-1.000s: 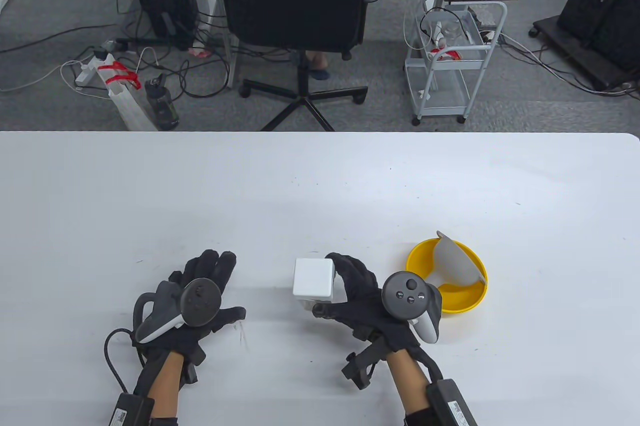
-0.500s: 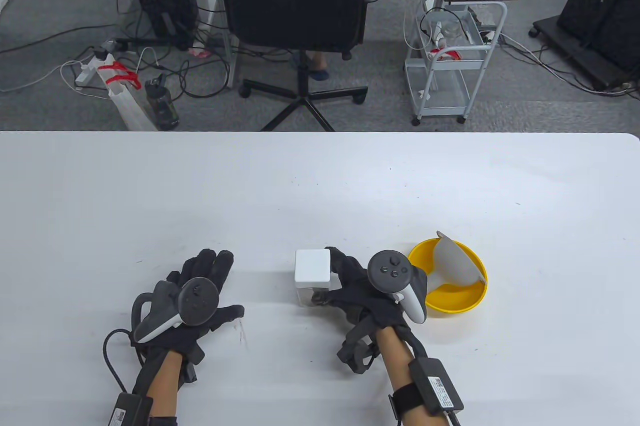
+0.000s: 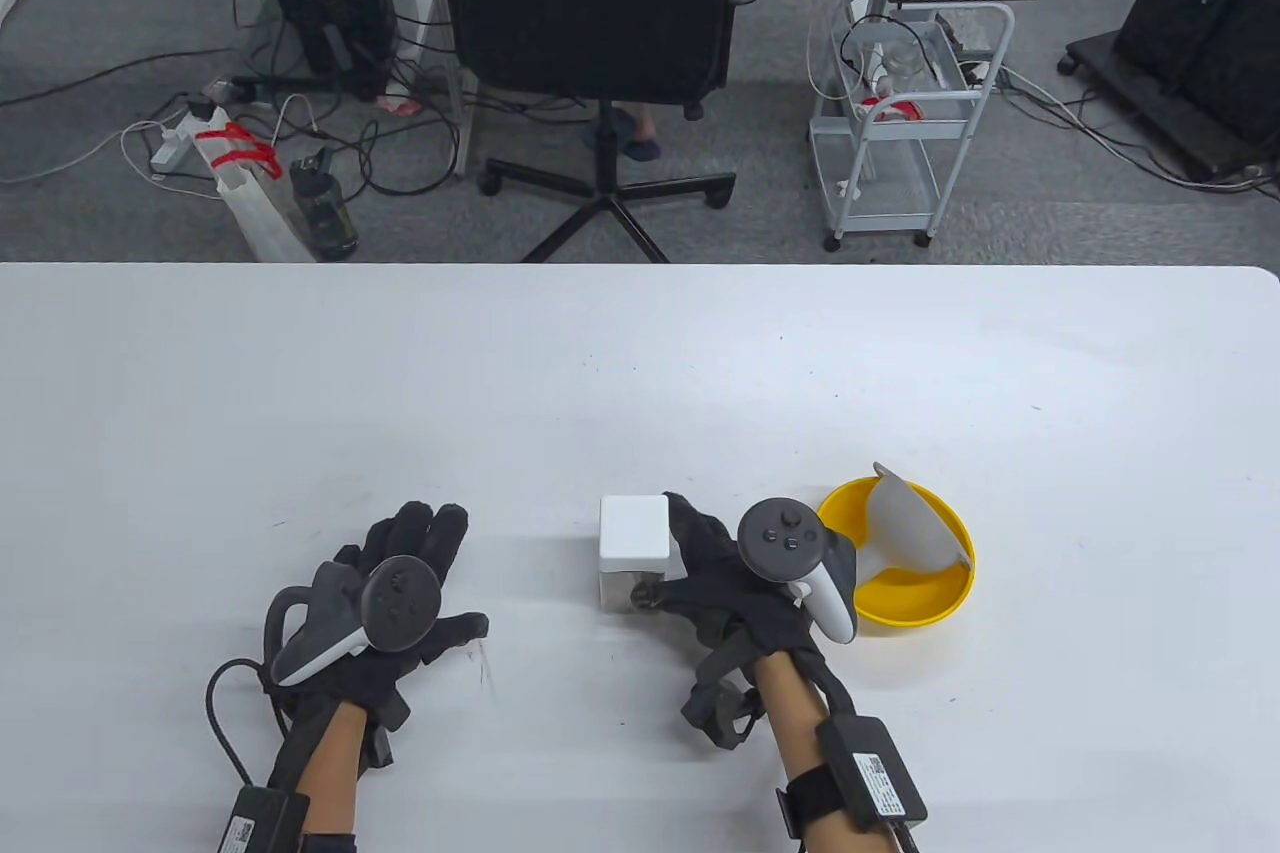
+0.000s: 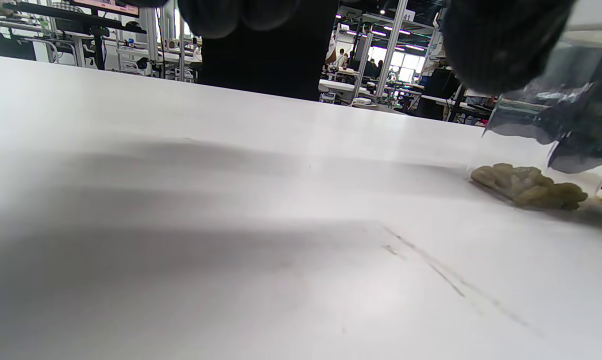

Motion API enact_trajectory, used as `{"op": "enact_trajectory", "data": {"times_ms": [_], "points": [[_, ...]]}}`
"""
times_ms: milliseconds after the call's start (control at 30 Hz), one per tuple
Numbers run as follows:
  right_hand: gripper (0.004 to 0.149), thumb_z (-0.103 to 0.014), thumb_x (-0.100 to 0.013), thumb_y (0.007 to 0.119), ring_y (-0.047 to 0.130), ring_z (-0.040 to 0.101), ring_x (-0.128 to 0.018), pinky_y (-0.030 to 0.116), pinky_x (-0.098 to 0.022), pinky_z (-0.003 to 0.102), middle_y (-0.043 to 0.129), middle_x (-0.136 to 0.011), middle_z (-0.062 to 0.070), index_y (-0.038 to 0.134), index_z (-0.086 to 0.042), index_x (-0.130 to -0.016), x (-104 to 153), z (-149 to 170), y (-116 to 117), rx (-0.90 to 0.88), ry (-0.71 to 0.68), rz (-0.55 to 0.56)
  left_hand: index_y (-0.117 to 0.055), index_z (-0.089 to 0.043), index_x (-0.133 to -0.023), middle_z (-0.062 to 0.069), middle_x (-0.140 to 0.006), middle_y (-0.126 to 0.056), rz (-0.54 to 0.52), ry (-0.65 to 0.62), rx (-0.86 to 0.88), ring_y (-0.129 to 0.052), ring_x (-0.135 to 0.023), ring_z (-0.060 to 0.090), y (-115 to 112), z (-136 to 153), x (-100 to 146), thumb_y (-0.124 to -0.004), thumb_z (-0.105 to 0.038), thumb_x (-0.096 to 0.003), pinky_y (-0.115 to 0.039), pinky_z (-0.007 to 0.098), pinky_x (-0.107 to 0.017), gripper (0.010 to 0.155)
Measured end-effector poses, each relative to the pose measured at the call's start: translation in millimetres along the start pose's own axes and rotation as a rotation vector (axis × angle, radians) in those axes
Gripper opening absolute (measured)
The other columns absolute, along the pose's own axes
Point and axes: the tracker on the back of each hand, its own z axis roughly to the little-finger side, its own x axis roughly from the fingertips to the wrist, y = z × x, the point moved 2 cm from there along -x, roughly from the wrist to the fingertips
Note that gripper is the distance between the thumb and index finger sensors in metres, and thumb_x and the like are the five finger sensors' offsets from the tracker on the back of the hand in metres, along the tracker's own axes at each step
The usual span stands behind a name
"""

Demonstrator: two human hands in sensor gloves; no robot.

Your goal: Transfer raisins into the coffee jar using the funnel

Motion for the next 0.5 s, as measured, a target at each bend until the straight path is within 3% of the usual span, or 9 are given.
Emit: {"op": "enact_trajectory", "data": {"times_ms": [233, 500], "points": [[0.1, -0.042, -0.053, 0.09, 0.042, 0.063, -0.099, 0.032, -0.063, 0.087, 0.027, -0.116, 0.036, 0.02, -0.011, -0.117, 21, -16, -16, 0.218, -0.042, 0.054, -0.017, -0.029, -0.122, 0.02, -0.133, -0.033, 0.006, 0.002, -0.006, -0.044, -0.118, 0.05, -1, -1, 0, -0.075, -0.066, -0.0529, -0.04, 0.07, -0.077, 0.097], [0.102, -0.046, -0.052, 0.09, 0.027, 0.068, -0.101, 0.026, -0.062, 0.089, 0.02, -0.116, 0.037, 0.02, -0.012, -0.117, 63, -30, -51, 0.394, -0.077, 0.286, -0.017, -0.029, -0.122, 0.021, -0.133, -0.033, 0.003, 0.013, -0.026, -0.044, -0.118, 0.05, -1, -1, 0, -0.073, -0.067, -0.0539, -0.04, 0.07, -0.077, 0.096]]}}
